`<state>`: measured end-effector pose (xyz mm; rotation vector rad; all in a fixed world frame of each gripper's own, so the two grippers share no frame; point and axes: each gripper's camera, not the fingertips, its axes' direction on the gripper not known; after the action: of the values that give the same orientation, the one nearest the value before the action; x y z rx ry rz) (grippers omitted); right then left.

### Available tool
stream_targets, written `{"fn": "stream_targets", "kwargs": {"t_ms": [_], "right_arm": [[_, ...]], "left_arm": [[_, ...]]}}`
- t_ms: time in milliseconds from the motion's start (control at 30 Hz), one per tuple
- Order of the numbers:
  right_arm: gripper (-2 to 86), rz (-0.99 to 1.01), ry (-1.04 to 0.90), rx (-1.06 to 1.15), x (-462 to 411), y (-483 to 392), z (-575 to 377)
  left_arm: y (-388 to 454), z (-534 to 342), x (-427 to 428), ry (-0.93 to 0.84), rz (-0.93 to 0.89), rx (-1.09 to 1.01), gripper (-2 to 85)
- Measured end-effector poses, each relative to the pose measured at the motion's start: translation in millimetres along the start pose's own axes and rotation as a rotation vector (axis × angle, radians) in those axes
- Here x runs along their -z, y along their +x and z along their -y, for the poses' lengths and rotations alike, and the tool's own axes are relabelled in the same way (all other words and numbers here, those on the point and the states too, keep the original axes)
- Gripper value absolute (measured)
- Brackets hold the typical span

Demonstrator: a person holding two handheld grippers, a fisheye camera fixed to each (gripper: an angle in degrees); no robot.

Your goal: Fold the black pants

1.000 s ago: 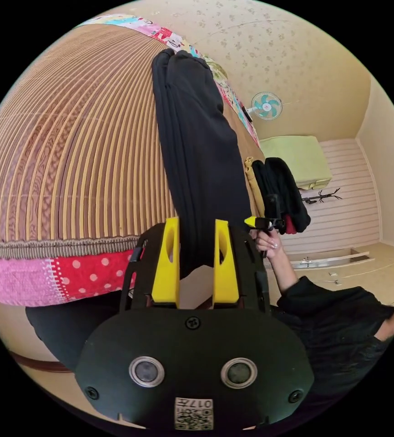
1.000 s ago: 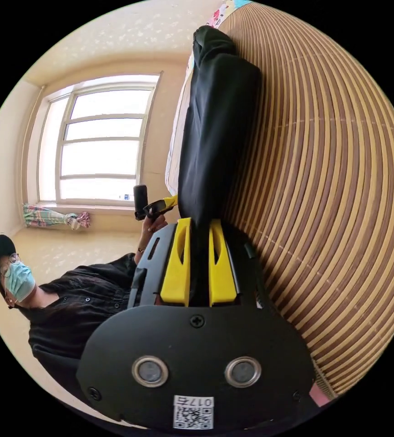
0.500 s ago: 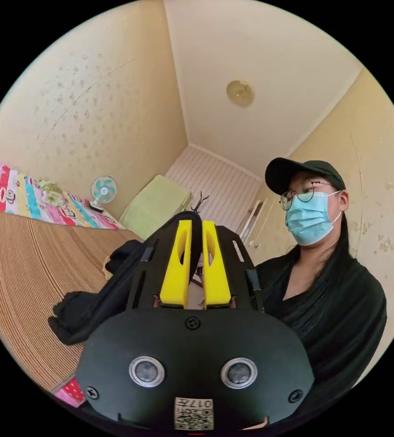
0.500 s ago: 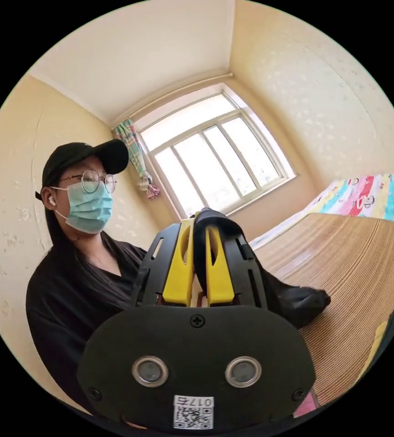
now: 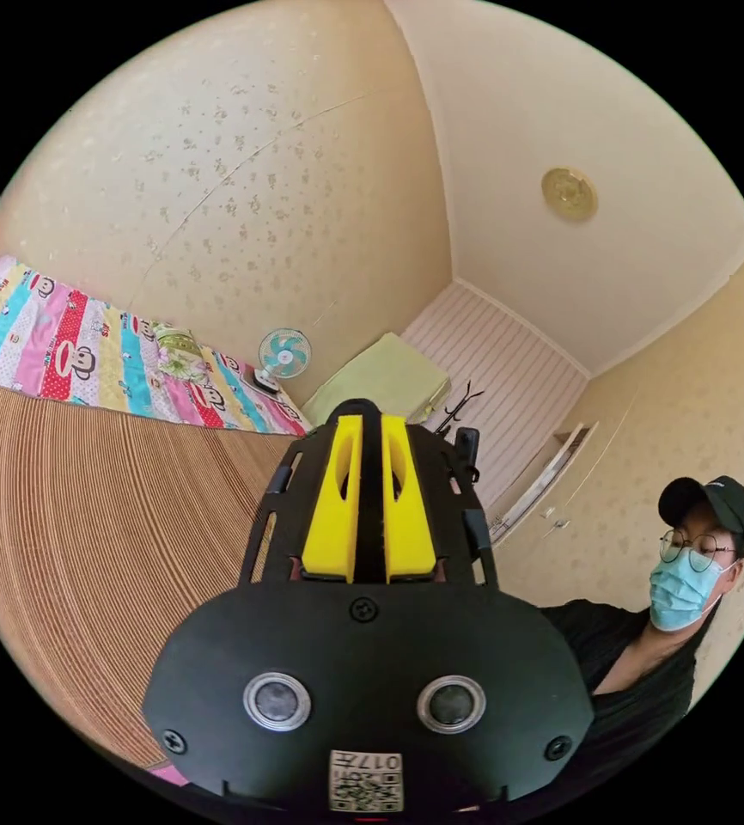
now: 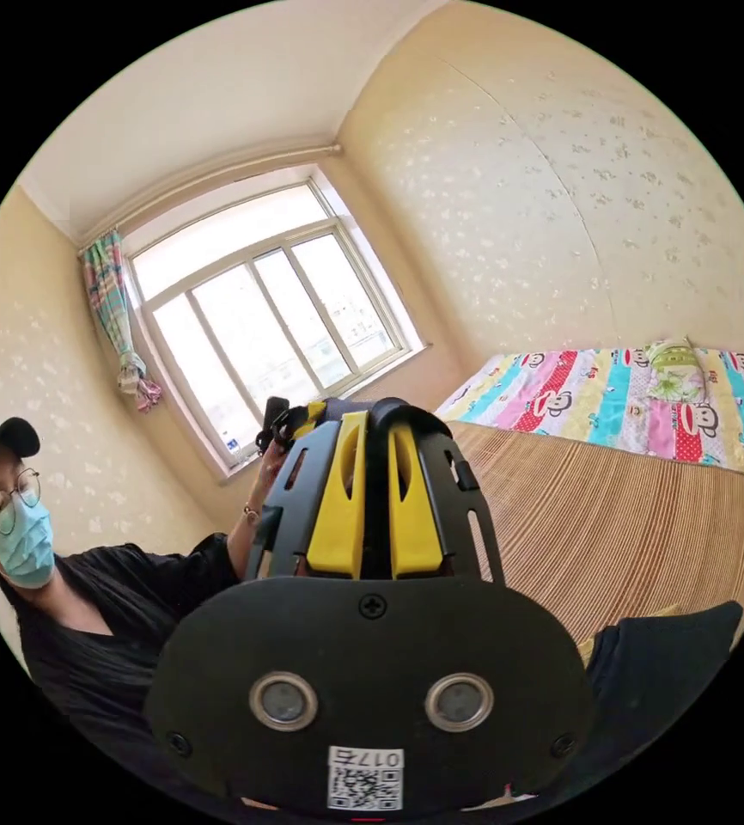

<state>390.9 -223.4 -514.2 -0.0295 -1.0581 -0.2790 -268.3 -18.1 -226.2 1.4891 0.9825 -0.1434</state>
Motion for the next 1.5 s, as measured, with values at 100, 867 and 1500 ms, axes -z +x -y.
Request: {"fn": "stream_targets", "kwargs": {"t_ms": [100,867,1500], "right_arm": [[0.7,-0.138,-0.118,-0.092,-49.9,44.9,-44.8],[10.2,0.013,-0.576,-0.569,-254.8,204.8,-272.9],[15.7,0.210,-1.005,0.086,-758.3,-94.4,-180.5]], "left_arm": [[-47.0,-30.9,-29.3,-0.123,0.158,0.050,4.7],[-137.9,-322.9,52.1,-0.119,0.247,0.486,12.3],[-72.2,-430.1,136.1,0.146,0.453,0.636,11.9]]}}
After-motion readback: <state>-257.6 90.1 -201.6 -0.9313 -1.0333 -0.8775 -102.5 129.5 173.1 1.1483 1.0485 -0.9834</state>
